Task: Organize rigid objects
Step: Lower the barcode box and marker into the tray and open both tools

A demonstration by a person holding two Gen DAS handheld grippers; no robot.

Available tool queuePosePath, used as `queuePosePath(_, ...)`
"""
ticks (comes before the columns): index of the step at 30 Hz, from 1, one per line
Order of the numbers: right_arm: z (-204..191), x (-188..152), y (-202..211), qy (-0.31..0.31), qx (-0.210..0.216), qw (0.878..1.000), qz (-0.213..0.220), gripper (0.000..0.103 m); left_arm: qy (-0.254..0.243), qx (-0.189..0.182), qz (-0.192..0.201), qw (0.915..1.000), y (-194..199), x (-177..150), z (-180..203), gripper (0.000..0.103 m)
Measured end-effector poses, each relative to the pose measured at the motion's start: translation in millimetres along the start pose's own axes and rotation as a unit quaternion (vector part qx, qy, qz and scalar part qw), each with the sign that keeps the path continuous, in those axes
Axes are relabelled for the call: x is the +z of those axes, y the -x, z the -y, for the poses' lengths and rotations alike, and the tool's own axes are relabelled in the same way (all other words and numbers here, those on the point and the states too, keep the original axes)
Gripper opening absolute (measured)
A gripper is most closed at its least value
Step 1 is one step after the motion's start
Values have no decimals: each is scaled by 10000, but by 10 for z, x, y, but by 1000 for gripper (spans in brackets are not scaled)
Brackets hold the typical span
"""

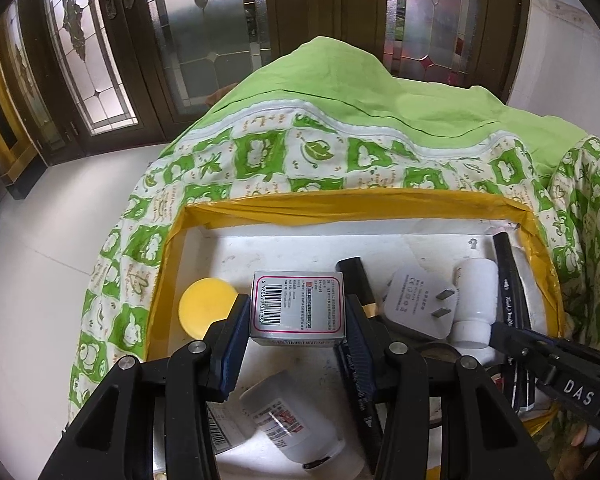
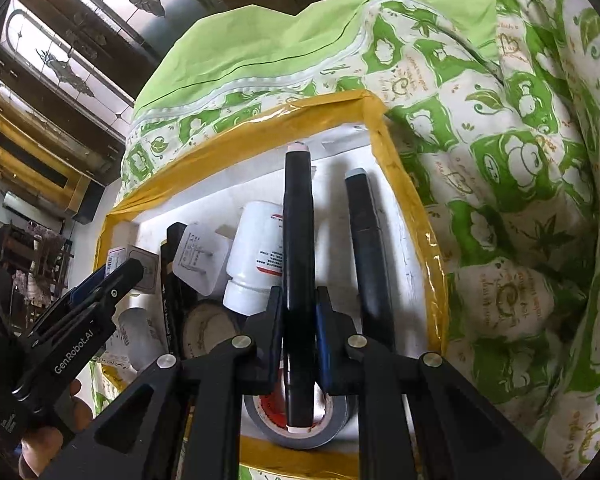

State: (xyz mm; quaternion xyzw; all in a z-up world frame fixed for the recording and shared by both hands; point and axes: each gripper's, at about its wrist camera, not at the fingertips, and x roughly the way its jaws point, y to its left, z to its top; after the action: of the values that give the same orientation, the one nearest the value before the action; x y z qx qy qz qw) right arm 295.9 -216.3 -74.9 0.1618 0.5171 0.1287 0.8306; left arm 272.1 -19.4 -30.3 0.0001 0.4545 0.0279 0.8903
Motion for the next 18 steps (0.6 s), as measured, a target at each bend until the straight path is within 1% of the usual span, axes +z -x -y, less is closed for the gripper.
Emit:
queuePosePath(3, 13, -13, 6, 21, 1, 10000, 3, 14, -46, -45, -45, 10000, -16, 19, 4, 49)
queuePosePath(6, 12, -7, -9, 5, 1, 10000, 12, 14, -68, 15, -81, 9999, -51, 41, -8, 49)
queuePosePath(9, -16, 1, -21, 13, -8, 10000, 22, 14, 93, 37, -137, 9999, -94, 77, -98, 49)
queuePosePath(12, -14, 12, -24, 10, -16, 10000, 58, 14, 326, -213, -278, 9989, -121, 122, -204, 49)
queuePosePath(15, -26, 6, -31, 37, -17, 10000, 47, 14, 134, -181, -387, 9990, -128, 140, -158, 49)
queuePosePath(18, -53, 5, -43, 68, -34, 10000, 55, 15, 53, -152, -357, 9992, -121, 109, -117, 50)
